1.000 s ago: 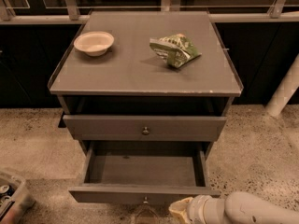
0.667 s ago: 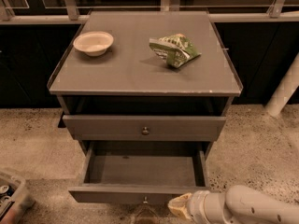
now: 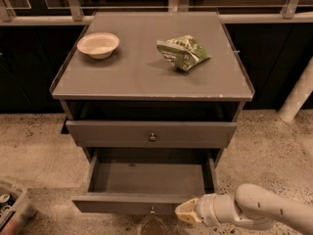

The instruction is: Close middle drawer

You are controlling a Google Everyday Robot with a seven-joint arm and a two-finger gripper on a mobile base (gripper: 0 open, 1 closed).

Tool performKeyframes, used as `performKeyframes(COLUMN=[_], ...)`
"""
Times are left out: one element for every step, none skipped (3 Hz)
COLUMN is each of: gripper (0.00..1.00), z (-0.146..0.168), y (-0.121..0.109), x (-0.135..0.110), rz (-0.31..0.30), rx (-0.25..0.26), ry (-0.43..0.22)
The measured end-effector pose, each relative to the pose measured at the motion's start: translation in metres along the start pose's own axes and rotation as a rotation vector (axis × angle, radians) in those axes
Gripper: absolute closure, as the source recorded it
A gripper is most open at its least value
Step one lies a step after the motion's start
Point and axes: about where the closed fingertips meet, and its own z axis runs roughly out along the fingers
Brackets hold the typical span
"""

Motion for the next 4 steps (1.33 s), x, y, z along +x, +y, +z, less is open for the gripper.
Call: performKeyframes(gripper=[1.0,1.0,1.0,1.0], z=[0.007,0.014,0.021,0.028], y=[-0.007,-0.023,-0.035,-0.056], x=[0.012,0.022,0.022,0.009], rz=[0.02,0.048,0.051,0.022], rx=[0.018,0.079,0.112,0.138], ry=[0.003,-0.004,-0.004,-0.002])
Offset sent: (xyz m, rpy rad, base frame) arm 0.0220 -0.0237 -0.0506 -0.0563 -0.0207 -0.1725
